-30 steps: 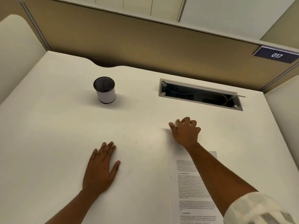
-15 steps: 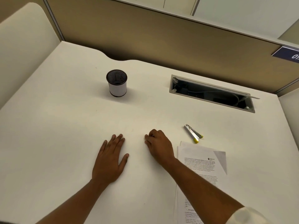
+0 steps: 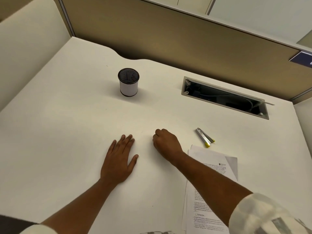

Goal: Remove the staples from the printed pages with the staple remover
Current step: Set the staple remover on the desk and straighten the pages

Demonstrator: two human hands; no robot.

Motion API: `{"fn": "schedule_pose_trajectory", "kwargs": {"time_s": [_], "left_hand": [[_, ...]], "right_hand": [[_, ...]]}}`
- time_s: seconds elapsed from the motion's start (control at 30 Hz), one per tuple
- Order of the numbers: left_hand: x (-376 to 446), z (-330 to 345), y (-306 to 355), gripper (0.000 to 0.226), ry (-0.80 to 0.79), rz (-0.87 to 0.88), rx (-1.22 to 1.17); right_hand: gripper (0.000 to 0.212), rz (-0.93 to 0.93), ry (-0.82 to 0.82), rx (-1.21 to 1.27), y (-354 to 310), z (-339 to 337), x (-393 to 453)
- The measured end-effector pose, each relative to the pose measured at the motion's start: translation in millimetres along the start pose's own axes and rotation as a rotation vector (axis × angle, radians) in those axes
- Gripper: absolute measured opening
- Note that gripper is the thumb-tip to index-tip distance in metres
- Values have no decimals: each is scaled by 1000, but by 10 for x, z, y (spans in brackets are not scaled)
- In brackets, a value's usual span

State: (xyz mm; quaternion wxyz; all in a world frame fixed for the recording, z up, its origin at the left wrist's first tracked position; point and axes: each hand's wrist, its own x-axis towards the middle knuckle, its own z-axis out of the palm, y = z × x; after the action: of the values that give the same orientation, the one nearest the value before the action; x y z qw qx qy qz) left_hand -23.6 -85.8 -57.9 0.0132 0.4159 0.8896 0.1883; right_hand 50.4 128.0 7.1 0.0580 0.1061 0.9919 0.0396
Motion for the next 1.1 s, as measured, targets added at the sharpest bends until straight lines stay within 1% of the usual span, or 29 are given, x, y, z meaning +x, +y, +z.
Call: {"fn": "schedule_pose_trajectory", "kwargs": {"time_s": [0.07,0.13,0.2,0.27,0.3,0.33,0.43,0.5,0.57,0.67,0.73,0.87,1.03,1.1], "left_hand": [[-4,-1,0,63,3,0,2],[-5,1,1,63,6,-1,1],[-3,1,0,63,11,-3,-6],[-5,6,-2,63,14,-1,-8],[-9,13,-3,63,14,1,-7],[-9,18,-6,63,14,1,-7],[-9,39,-22,64,5,1,-2],[1,51,-24,66,-20,5,14],[25,55,-28,69,-47,7,31],[120,45,-48,72,-67,1,39],[226,27,-85,73,-76,1,35],[507,-14,-205,75,-95,9,36],[706,-37,-303,75,-91,1,20],[709,-11,-310,75,-76,9,5]], "right_hand": [[31,-33,44,-67,14,-9,15],[31,-50,73,-91,30,-3,54],[28,-41,65,-48,38,-3,101],[21,-18,24,35,53,-13,143],[13,16,-22,119,72,-10,166],[7,62,-34,210,115,22,198],[19,343,-65,643,240,61,213],[23,451,-45,830,303,47,231],[26,502,-65,939,342,32,254],[30,495,-101,1060,369,2,296],[31,489,-95,1103,362,-45,362],[32,446,-47,1113,346,-272,670],[21,425,66,1029,350,-666,1276],[22,391,110,958,319,-800,1562]]}}
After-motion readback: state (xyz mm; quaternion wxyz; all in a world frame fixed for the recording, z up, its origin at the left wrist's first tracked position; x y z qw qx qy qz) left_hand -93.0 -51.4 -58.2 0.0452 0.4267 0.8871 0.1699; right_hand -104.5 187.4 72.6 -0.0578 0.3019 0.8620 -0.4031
